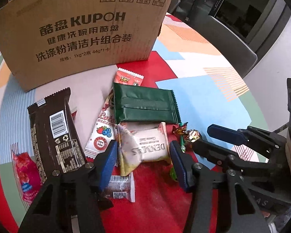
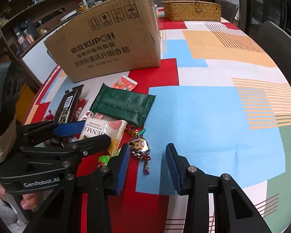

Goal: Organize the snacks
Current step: 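Grasp the Demas cheese ball pack with the left tool while the right tool grasps a wrapped candy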

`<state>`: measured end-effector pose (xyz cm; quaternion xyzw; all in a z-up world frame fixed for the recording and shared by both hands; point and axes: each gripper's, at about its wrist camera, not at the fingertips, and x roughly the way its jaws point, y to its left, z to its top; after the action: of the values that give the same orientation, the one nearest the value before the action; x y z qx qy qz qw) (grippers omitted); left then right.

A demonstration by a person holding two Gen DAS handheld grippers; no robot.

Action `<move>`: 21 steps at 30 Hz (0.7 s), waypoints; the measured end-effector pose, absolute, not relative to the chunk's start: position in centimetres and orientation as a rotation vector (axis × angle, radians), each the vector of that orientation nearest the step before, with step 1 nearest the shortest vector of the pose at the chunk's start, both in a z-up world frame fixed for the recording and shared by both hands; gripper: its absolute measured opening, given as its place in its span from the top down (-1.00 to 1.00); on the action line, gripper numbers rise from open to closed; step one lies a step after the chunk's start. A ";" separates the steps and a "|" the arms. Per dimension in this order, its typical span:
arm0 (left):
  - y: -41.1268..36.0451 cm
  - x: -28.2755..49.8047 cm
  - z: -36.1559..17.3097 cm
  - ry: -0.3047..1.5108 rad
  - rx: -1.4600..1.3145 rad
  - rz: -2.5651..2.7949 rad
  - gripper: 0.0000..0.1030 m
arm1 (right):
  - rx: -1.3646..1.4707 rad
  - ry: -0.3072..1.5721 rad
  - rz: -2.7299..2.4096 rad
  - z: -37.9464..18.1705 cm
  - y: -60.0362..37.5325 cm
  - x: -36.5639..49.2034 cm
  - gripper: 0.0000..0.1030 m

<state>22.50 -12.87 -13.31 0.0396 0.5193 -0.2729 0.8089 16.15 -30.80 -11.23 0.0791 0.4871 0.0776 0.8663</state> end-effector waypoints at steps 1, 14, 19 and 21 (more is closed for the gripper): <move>-12.9 22.6 -13.3 1.108 0.092 -0.579 0.02 | 0.165 1.020 0.171 -11.3 -30.7 16.3 0.22; -12.4 22.4 -13.0 1.108 0.056 -0.584 0.21 | 0.149 1.046 0.213 -12.1 -29.6 16.9 0.55; -12.0 21.9 -12.6 1.093 0.057 -0.572 0.21 | 0.135 1.027 0.201 -11.4 -29.6 16.5 0.57; -11.8 21.7 -12.2 1.081 0.052 -0.569 0.21 | 0.130 1.019 0.197 -11.1 -29.5 16.3 0.58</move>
<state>21.71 -11.80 -12.18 0.0243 0.5076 -0.2669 0.8189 16.32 -29.51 -11.09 0.0622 0.4866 0.0940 0.8663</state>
